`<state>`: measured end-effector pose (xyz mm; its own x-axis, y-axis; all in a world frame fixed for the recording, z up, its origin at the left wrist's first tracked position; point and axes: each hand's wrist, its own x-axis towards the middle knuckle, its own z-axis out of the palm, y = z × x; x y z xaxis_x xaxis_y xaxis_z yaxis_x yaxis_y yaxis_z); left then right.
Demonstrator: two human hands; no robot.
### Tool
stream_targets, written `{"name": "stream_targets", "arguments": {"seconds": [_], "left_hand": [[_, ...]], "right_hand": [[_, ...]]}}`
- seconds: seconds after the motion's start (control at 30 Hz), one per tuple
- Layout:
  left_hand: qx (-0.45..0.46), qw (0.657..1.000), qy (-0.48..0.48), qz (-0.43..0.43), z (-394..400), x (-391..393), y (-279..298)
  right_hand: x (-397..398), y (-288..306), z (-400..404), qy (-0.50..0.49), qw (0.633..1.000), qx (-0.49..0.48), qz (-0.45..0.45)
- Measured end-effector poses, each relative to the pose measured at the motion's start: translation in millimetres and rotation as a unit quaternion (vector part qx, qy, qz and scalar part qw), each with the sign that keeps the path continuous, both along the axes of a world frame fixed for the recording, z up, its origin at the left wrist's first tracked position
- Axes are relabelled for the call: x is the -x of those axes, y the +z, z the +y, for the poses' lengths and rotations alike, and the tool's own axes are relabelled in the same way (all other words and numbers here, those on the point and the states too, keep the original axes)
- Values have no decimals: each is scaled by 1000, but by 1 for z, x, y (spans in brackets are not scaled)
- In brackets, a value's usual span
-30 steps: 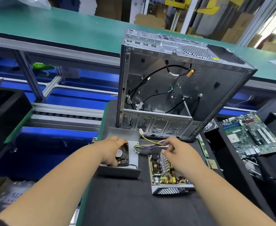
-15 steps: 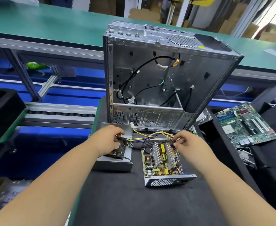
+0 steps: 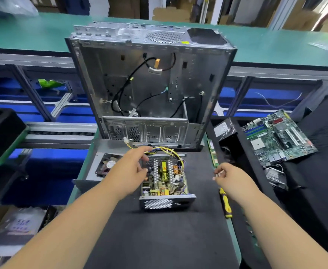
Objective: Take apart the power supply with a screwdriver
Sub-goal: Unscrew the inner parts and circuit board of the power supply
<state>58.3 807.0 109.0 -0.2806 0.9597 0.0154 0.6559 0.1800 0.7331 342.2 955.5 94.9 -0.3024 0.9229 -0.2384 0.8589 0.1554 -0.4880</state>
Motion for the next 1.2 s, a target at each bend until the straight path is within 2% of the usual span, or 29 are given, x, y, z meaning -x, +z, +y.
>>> {"name": "stream_targets", "arguments": {"seconds": [0.1,0.23,0.33,0.57,0.63,0.73,0.87,1.0,1.07,1.2], "left_hand": [[12,1000,-20,-3,4,-29,-4],[30,996,-47,69,5,-59,-11],[53,995,-40,72,4,-75,-13],[44,992,52,104,-4,-79,-12],[69,981,119,140,-7,-73,-11],[163,947,218,173,-14,-65,-9],[246,925,231,178,-20,-65,-9],[229,926,259,149,-22,-71,-6],[210,929,257,165,-21,-76,-6],[91,966,172,170,-9,-90,-9]], "right_hand": [[-22,-14,3,5,997,23,-68],[-37,-26,1,2,994,51,-100],[-41,-29,0,18,990,59,-128],[-41,-28,-1,49,987,83,-130],[-44,-26,1,26,992,94,-85],[-52,-23,3,-20,996,92,10],[-58,-15,9,-9,996,40,76],[-56,-4,6,12,987,14,161],[-53,1,4,21,977,15,214],[-45,13,-3,60,957,26,284]]}}
